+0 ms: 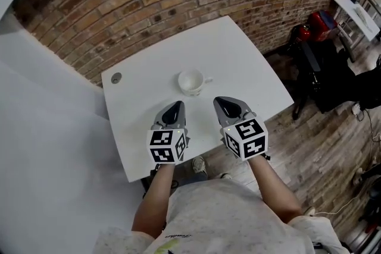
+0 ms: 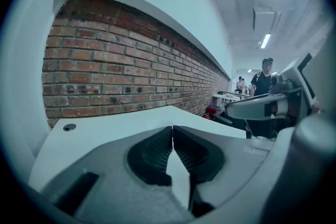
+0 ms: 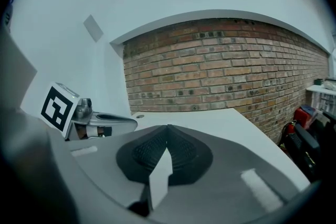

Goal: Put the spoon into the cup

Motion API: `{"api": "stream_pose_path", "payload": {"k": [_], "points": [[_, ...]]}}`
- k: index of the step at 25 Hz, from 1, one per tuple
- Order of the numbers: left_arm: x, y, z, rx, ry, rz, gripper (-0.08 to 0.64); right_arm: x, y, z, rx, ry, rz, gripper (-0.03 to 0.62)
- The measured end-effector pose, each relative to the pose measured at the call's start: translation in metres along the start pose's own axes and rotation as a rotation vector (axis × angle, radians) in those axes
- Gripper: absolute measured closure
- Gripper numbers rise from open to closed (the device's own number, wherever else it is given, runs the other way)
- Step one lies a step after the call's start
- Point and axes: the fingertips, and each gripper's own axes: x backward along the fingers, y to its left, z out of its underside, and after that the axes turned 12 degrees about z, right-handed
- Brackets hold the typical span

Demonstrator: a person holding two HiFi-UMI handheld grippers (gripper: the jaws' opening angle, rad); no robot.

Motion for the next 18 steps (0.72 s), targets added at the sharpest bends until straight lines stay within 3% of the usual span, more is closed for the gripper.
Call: {"api": "stream_pose_path", "payload": {"k": [18], "points": [[-0.058,0.048,0.016,0.006,0.091,0.08,0.557,-0.051,-0.007,-0.009,-0.008,0.021,0.076,0.583]]}}
